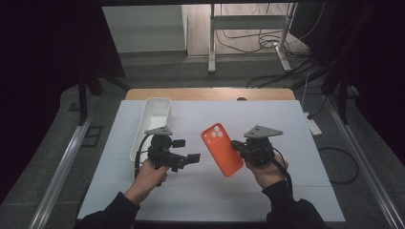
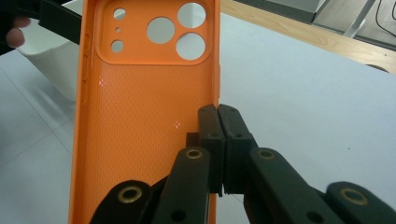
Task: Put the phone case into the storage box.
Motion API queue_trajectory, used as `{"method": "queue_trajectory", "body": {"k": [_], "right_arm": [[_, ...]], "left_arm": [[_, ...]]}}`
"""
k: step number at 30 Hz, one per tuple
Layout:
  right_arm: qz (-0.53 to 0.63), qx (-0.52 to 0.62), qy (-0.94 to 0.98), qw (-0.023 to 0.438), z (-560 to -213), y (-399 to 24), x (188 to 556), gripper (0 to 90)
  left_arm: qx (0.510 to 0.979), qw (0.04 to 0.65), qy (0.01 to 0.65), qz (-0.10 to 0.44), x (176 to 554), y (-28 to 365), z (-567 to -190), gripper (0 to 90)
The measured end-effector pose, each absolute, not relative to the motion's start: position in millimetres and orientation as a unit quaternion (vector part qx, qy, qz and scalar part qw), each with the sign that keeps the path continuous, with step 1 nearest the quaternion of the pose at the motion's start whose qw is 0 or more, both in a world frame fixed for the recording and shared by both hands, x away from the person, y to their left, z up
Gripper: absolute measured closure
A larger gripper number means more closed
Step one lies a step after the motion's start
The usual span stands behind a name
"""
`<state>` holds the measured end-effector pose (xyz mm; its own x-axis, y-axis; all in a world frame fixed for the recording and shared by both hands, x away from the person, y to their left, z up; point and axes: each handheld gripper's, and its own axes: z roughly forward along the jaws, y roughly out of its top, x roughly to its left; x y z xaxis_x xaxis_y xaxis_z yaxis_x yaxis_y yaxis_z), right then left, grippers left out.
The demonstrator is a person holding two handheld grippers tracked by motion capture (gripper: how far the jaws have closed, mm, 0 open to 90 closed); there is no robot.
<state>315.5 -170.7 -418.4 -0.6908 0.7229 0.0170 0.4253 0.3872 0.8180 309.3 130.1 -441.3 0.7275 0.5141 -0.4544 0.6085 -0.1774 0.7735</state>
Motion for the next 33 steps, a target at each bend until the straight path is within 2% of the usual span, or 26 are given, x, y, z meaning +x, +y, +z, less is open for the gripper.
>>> {"method": "queue_trajectory", "body": {"k": [33], "right_arm": [[0.437,0.327,0.822,0.163,-419,-151,300,88.5]], "left_arm": [[0.754,0.540,0.364,-0.086,319,94,-447,0.0]]}}
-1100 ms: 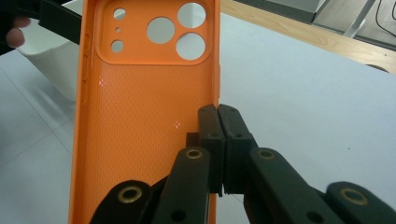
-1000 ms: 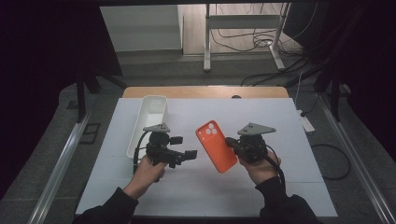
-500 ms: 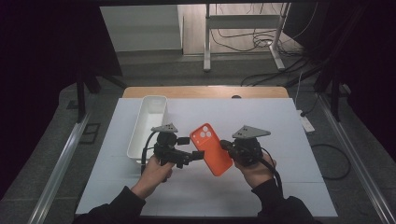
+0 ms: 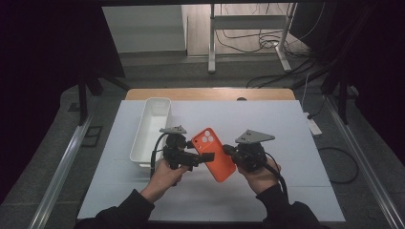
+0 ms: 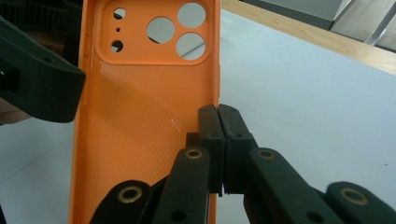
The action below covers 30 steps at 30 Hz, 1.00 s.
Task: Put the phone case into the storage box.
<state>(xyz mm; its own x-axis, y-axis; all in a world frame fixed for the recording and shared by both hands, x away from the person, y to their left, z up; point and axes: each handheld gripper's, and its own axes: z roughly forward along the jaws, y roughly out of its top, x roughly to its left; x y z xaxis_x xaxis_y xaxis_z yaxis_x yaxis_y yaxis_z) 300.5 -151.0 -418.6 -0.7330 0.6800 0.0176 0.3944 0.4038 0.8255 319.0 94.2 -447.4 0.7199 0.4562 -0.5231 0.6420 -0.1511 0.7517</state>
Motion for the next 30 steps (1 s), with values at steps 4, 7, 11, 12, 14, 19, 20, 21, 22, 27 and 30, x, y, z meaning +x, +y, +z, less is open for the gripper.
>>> {"method": "queue_trajectory", "body": {"k": [4,7,11,12,14,19,20,21,22,27,30], "right_arm": [[0.440,0.323,0.822,0.164,-418.3,-150.1,299.1,88.5],[0.440,0.322,0.822,0.164,-418.1,-149.7,298.1,88.5],[0.440,0.320,0.823,0.165,-418.2,-149.2,297.1,88.5],[0.440,0.320,0.823,0.165,-418.4,-148.8,296.8,88.5],[0.440,0.319,0.823,0.165,-418.6,-148.5,296.6,88.5],[0.440,0.316,0.824,0.166,-418.8,-146.6,294.8,88.5],[0.440,0.316,0.824,0.166,-418.8,-146.5,294.7,88.5],[0.440,0.315,0.824,0.166,-418.8,-146.4,294.6,88.5],[0.440,0.315,0.824,0.167,-418.8,-146.4,294.5,88.5],[0.441,0.314,0.824,0.168,-418.6,-146.6,293.8,88.4],[0.443,0.311,0.824,0.168,-418.6,-146.3,293.0,88.2]], "left_arm": [[0.758,0.530,0.372,-0.081,318.6,92.3,-447.9,3.1],[0.758,0.528,0.371,-0.088,318.6,93.9,-448.7,12.9],[0.752,0.534,0.369,-0.113,319.2,95.8,-449.9,29.4],[0.751,0.533,0.370,-0.119,319.1,95.9,-450.2,33.9],[0.751,0.533,0.369,-0.124,319.2,96.1,-450.7,38.3],[0.748,0.536,0.365,-0.145,320.0,96.9,-452.2,56.4],[0.747,0.536,0.364,-0.149,320.2,97.1,-452.5,59.4],[0.747,0.536,0.363,-0.154,320.4,97.2,-452.9,62.9],[0.747,0.535,0.363,-0.157,320.5,97.3,-453.2,65.6],[0.746,0.533,0.364,-0.165,321.1,98.5,-454.4,74.2],[0.741,0.533,0.371,-0.171,322.3,100.6,-456.0,79.1]]}}
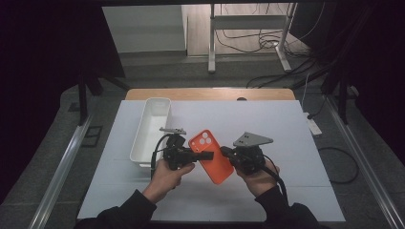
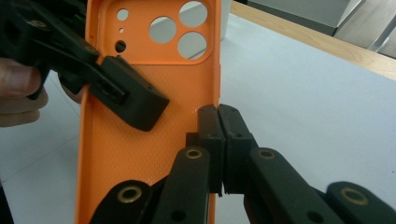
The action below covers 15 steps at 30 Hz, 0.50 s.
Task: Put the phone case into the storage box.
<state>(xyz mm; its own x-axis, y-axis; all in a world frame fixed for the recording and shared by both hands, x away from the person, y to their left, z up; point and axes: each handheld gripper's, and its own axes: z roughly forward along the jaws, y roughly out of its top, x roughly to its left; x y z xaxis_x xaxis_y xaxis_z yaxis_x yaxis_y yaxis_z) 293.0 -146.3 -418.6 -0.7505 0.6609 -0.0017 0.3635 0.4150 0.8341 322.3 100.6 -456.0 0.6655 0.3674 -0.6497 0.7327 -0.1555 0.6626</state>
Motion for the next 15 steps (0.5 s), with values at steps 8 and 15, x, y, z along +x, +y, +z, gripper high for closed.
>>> {"method": "queue_trajectory", "body": {"k": [8,15], "right_arm": [[0.441,0.301,0.828,0.168,-420.4,-144.4,291.0,87.2],[0.445,0.302,0.828,0.158,-421.2,-145.3,291.5,85.2]], "left_arm": [[0.740,0.528,0.379,-0.171,322.4,102.6,-455.7,84.7],[0.745,0.524,0.378,-0.165,321.8,102.4,-454.0,84.9]]}}
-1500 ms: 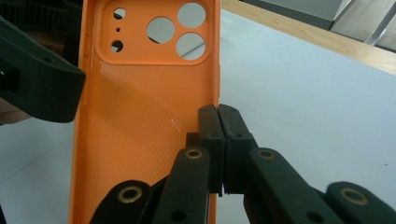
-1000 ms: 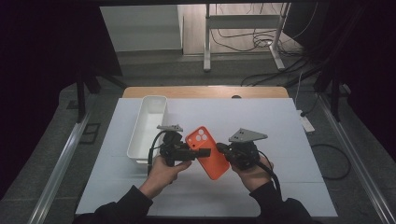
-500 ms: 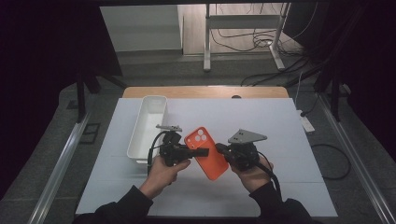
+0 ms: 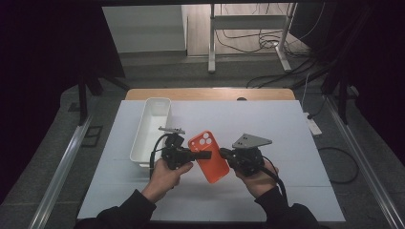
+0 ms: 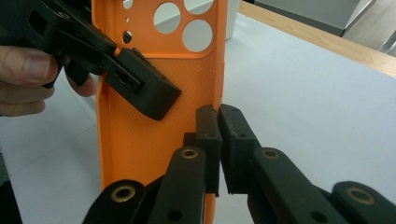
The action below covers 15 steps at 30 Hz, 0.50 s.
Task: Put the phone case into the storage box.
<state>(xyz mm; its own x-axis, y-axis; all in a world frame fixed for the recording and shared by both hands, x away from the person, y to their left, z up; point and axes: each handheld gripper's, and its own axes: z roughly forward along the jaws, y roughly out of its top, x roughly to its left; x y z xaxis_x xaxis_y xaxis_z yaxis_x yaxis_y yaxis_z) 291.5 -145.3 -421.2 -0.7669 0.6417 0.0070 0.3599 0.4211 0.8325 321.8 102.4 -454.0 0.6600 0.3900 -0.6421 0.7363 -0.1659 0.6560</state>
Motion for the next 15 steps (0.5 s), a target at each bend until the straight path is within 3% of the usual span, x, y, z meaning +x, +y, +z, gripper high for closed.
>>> {"method": "queue_trajectory", "body": {"k": [9,15], "right_arm": [[0.449,0.304,0.827,0.149,-420.6,-147.6,291.4,74.0],[0.442,0.301,0.832,0.145,-419.9,-149.5,290.9,53.9]], "left_arm": [[0.754,0.518,0.369,-0.162,322.1,103.3,-453.5,84.9],[0.760,0.519,0.357,-0.160,323.2,108.3,-451.4,84.8]]}}
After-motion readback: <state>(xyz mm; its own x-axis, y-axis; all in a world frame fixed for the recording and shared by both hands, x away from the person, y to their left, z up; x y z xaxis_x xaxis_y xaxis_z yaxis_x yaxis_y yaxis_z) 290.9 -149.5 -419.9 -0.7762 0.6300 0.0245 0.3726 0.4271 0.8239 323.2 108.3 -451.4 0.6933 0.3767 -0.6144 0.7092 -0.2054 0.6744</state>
